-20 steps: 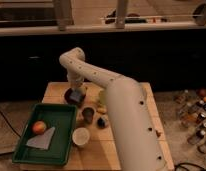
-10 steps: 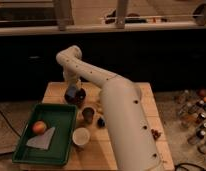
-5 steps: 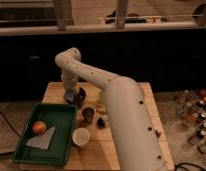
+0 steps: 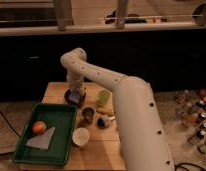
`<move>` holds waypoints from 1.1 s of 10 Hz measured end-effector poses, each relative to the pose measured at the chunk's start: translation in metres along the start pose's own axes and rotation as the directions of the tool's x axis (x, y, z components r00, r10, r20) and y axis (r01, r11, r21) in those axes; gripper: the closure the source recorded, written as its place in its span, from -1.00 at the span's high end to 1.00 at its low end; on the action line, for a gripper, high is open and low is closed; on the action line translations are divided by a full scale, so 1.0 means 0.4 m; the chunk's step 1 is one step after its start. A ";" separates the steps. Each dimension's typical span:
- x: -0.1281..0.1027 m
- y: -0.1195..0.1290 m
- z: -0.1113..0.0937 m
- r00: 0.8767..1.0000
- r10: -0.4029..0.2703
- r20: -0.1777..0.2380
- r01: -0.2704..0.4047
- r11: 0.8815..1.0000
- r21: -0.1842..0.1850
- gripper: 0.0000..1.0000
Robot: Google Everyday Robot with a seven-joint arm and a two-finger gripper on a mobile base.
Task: Wipe purple bowl with sponge
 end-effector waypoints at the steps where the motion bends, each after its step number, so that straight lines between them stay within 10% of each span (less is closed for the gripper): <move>1: 0.009 0.005 -0.002 1.000 0.011 -0.005 -0.011 1.000 0.000 -1.00; 6: 0.085 -0.035 0.004 0.998 0.034 -0.048 -0.033 0.999 0.007 -1.00; 11: 0.022 -0.137 0.036 0.997 -0.077 -0.024 0.077 0.997 0.004 -1.00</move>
